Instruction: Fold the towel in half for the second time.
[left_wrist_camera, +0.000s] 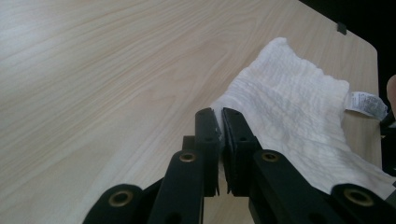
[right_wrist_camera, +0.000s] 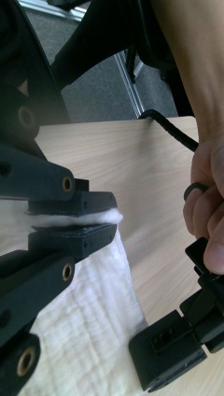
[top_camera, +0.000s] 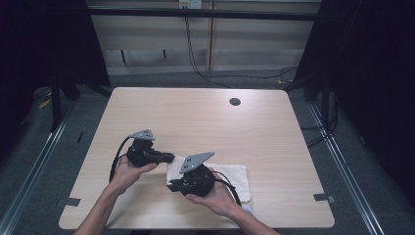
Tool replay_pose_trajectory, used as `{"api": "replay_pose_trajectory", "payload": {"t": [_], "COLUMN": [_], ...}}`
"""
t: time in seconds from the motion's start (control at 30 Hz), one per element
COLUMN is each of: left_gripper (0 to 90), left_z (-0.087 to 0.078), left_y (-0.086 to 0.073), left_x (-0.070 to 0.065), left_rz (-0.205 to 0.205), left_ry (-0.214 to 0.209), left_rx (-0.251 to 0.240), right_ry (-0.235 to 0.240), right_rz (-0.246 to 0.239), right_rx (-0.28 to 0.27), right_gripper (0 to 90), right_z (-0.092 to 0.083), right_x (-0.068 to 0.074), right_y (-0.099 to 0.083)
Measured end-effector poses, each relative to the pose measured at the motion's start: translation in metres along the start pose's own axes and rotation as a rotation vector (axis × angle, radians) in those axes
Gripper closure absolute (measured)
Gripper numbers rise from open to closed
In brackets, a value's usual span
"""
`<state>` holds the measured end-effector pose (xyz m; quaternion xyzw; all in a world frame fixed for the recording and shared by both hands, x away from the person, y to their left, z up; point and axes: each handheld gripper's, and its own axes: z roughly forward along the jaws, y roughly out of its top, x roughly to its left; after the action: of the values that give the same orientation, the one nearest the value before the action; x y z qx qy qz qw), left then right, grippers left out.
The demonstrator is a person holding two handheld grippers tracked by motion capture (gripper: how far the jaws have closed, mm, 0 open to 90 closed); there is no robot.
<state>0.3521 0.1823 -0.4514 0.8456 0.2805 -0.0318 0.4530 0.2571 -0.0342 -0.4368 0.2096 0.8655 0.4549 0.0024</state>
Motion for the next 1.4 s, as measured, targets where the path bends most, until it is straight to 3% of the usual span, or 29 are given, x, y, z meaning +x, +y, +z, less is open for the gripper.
{"api": "replay_pose_trajectory", "payload": {"t": [0.17,0.3,0.5,0.6,0.67,0.77,0.97,1.23,1.4], "left_gripper": [85.9,86.0,86.1,86.2,86.3,86.3,86.4,86.3,86.3], "left_z": [-0.009,-0.023,-0.035,-0.051,-0.052,-0.044,-0.025,0.004,0.024], "left_y": [-0.005,-0.004,0.000,0.006,0.006,0.007,0.012,0.035,0.042], "left_x": [0.006,0.003,0.005,0.003,0.003,-0.001,-0.010,-0.030,-0.033], "left_rz": [-0.015,0.018,0.015,0.048,0.035,0.052,0.065,0.100,0.105], "left_ry": [0.006,0.042,0.070,0.096,0.073,0.088,0.073,0.029,0.014], "left_rx": [-0.008,-0.045,-0.060,-0.051,-0.077,-0.045,-0.019,-0.013,0.006], "right_ry": [0.023,0.037,0.042,0.052,0.045,0.039,0.058,0.002,-0.037], "right_rz": [0.003,-0.006,-0.017,-0.017,-0.031,-0.035,0.018,-0.006,0.006], "right_rx": [-0.005,-0.021,-0.058,-0.079,-0.085,-0.088,-0.097,-0.065,-0.056], "right_gripper": [83.9,83.9,84.0,84.0,84.0,84.0,84.0,83.9,83.8], "right_z": [0.011,0.017,0.017,0.020,0.022,0.023,0.011,-0.020,-0.033], "right_x": [0.000,0.003,0.004,0.007,0.012,0.014,0.006,0.005,0.001], "right_y": [0.006,0.017,0.032,0.040,0.044,0.044,0.029,0.016,0.008]}}
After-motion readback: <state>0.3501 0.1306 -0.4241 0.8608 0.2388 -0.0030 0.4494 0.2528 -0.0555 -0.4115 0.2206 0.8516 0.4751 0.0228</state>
